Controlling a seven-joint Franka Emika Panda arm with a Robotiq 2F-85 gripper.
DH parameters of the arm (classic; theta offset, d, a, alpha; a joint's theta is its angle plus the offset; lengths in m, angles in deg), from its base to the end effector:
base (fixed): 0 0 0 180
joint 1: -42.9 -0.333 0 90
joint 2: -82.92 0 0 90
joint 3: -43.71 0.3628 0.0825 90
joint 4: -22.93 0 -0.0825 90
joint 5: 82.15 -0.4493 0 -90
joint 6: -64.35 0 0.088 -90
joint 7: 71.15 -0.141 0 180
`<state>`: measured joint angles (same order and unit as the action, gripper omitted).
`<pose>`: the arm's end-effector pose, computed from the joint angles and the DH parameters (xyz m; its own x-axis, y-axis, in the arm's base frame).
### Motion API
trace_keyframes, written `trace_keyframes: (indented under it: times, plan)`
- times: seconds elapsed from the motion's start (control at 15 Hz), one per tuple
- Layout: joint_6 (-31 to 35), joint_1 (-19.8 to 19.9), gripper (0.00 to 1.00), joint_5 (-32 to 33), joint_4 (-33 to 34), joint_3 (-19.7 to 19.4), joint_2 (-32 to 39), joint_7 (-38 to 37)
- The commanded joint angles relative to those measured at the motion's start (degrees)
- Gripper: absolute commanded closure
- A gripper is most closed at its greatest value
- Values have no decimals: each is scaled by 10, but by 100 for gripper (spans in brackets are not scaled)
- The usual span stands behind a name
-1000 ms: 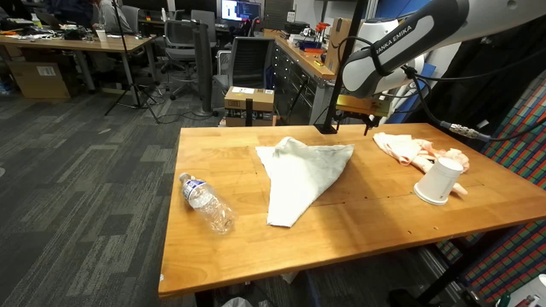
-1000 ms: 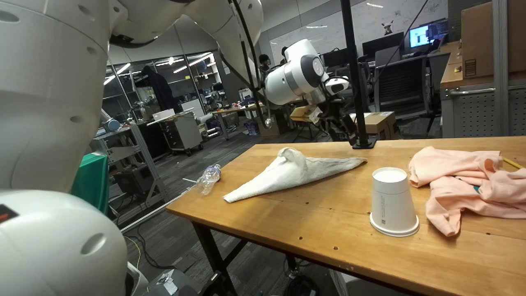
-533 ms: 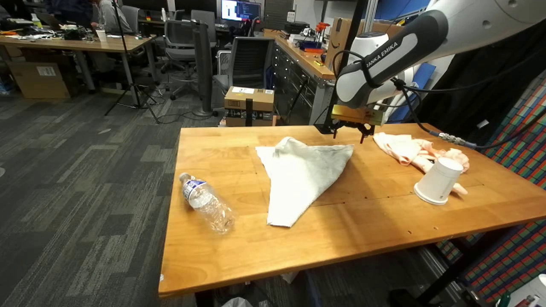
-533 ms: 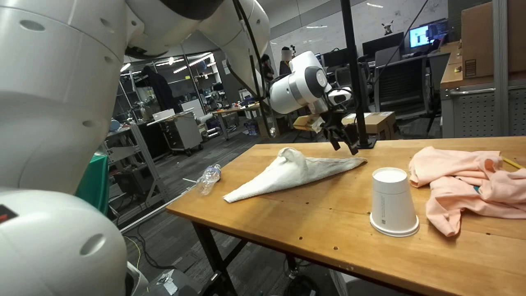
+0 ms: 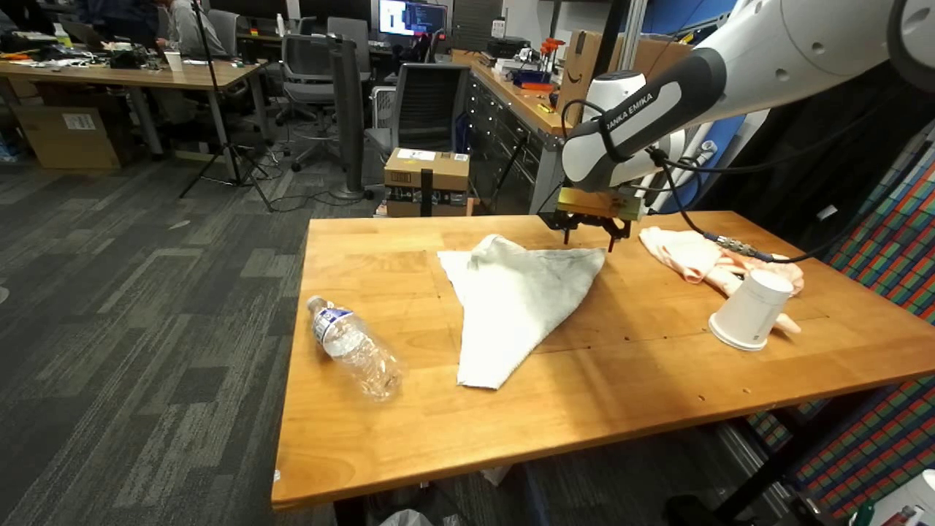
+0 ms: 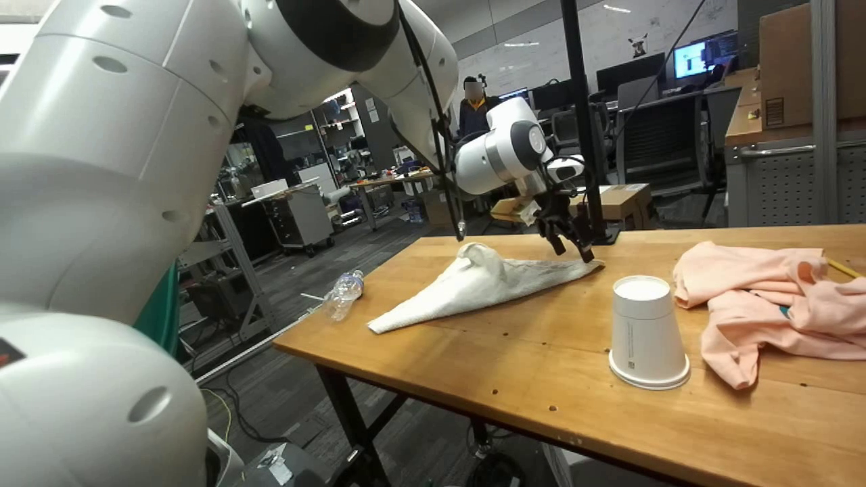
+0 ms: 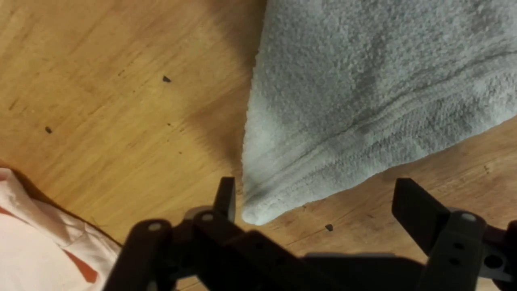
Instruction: Fold the white cloth
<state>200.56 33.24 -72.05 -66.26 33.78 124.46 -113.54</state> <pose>0.7994 0.0087 0.1952 0.8262 -0.5169 0.2241 -0.5508 -0.8248 0.1278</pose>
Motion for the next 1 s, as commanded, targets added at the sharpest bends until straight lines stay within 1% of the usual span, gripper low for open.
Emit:
trace_keyframes:
  times: [0.0,0.33,0.4,0.47,0.73,0.8,0.93]
  plan:
    - [-26,14,0,-26,36,12,25,15]
    - [-36,21,0,-46,30,15,30,17]
    - [-40,22,25,-48,30,16,29,19]
    - [-42,24,25,-51,30,18,28,24]
    - [-53,23,58,-54,29,21,24,33]
    - [-57,22,64,-54,28,22,22,34]
    - [-59,20,80,-52,23,21,13,35]
